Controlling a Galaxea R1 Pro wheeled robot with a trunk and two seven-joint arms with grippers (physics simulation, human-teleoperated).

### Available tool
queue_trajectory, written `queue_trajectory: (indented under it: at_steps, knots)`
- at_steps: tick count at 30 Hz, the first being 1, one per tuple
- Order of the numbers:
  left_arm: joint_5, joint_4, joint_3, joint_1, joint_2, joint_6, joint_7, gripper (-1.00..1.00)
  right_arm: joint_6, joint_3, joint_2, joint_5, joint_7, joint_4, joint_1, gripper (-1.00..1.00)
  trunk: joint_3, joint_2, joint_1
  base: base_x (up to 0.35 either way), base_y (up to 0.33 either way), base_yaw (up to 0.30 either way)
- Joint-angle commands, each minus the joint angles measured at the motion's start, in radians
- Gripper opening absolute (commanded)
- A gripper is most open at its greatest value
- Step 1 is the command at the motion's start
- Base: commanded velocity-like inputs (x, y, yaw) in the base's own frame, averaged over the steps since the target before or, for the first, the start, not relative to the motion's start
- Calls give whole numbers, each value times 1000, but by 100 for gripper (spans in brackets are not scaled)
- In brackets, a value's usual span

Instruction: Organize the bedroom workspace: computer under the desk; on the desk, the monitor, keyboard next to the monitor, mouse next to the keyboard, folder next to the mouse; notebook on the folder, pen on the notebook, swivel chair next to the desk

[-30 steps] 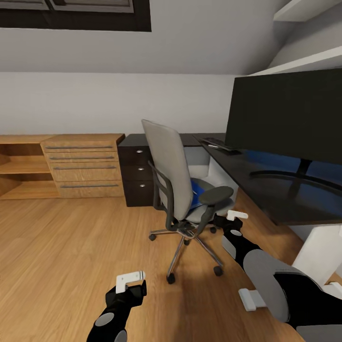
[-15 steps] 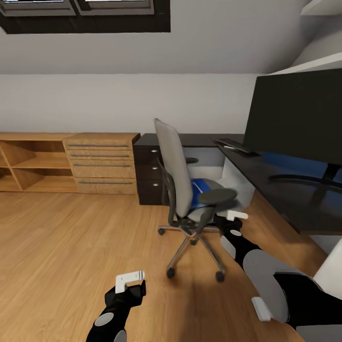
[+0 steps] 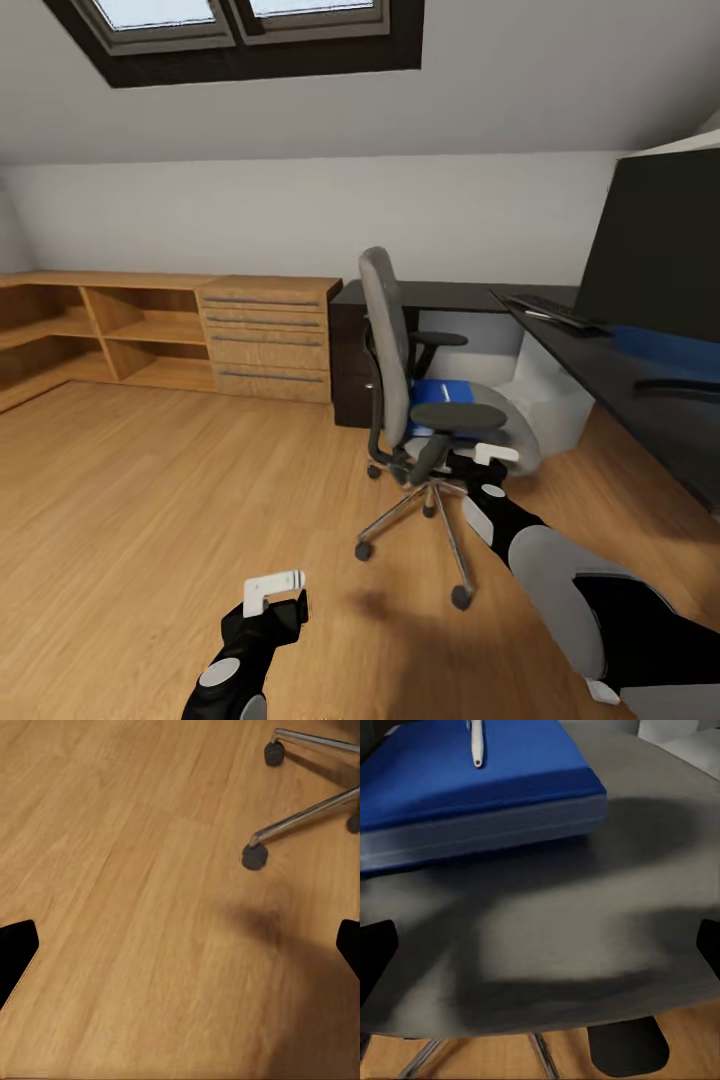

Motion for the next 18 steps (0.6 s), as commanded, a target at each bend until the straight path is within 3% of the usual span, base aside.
queue_trajectory:
  at_steps: [1, 18]
  knots:
    - [10, -1, -1, 0, 0, 1, 9, 100, -6, -2, 1, -8, 2, 1, 0, 100, -1, 0, 0, -4, 3, 274]
    - [9, 0, -3, -1, 0, 1, 10, 100, -6, -2, 6, -8, 2, 0, 0, 100, -1, 0, 0, 0, 0, 252]
